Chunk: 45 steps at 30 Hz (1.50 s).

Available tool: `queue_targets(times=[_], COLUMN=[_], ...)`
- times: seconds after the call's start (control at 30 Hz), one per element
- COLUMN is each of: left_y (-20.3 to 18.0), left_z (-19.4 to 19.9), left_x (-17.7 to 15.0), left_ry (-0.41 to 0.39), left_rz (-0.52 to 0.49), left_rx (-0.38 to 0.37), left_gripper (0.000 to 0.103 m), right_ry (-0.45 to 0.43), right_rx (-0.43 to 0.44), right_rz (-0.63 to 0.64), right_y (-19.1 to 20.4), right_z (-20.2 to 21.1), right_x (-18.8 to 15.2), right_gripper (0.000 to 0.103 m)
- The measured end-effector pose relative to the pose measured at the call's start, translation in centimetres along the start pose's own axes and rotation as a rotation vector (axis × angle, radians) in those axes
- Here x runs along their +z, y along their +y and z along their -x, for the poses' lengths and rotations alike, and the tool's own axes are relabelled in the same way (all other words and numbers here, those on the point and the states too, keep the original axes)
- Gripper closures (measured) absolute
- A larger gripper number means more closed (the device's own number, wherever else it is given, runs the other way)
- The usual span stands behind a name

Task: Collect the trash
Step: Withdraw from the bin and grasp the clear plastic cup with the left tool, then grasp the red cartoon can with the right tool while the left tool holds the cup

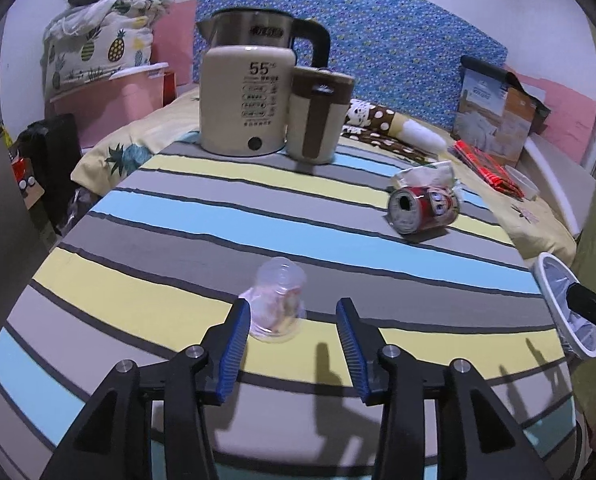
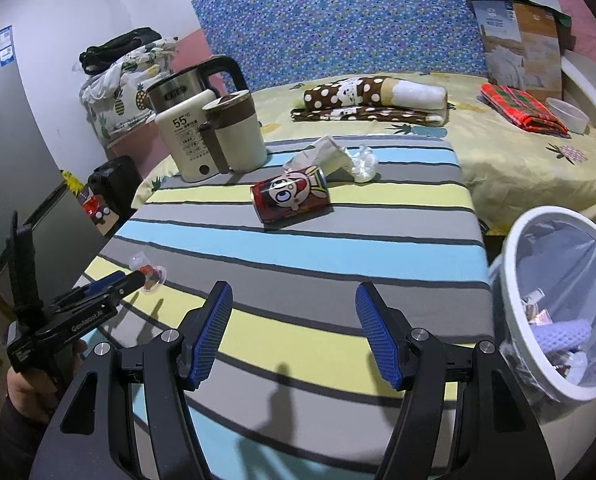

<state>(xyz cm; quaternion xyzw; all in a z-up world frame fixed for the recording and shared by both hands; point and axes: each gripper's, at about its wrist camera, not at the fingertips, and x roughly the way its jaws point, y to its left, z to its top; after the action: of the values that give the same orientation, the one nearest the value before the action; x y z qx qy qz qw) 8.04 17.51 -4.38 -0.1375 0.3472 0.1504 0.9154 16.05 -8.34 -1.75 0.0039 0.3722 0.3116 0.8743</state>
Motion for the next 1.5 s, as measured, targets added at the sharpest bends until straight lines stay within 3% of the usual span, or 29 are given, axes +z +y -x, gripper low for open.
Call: queue_targets(times=[0.23,0.3,0.37,0.63,1.0,1.4,1.5], left_y=[0.9,0.8,0.8,0.4,1.6,0.6,0.1], left_z=[-2.8,-3.3,-3.9,-4.6,-5.5,-5.0,-4.8], left_x=[1.2,1.5,1.8,3.6,4.2,4.1,4.1], left_ry=[0.067,0.072,0.08,0.036,0.026,0.016,0.01], left_rz=[0.036,0.037,0.041,0.067,0.09,0.061,0.051], left_rx=[-0.032,-0.045,-0.051,-0.087,-0.136,-0.157,-0.16], left_gripper=[0.059,0.067,0.068,0.07,0.07,0.07,0.07], right_ry=[0.024,0.031,0.037,0.046,0.069,0.06,0.042], right_rx=[-0.002,-0.004,-0.005,-0.031,-0.161,-0.279,-0.253], right_rz=[0.018,0.019,0.025,0.05,0.045,-0.05,-0.101], right_y=[1.0,1.2,1.5,2.7,3.4,-2.2,-3.2], right_z=[-1.9,-2.6,-3.2,-6.3,-11.4,-7.8,-6.6], right_x=[0.8,1.1,1.4,3.1,4.6,4.0,3.9], right_gripper=[0.038,0.038,0.038,0.038,0.038,0.038,0.037])
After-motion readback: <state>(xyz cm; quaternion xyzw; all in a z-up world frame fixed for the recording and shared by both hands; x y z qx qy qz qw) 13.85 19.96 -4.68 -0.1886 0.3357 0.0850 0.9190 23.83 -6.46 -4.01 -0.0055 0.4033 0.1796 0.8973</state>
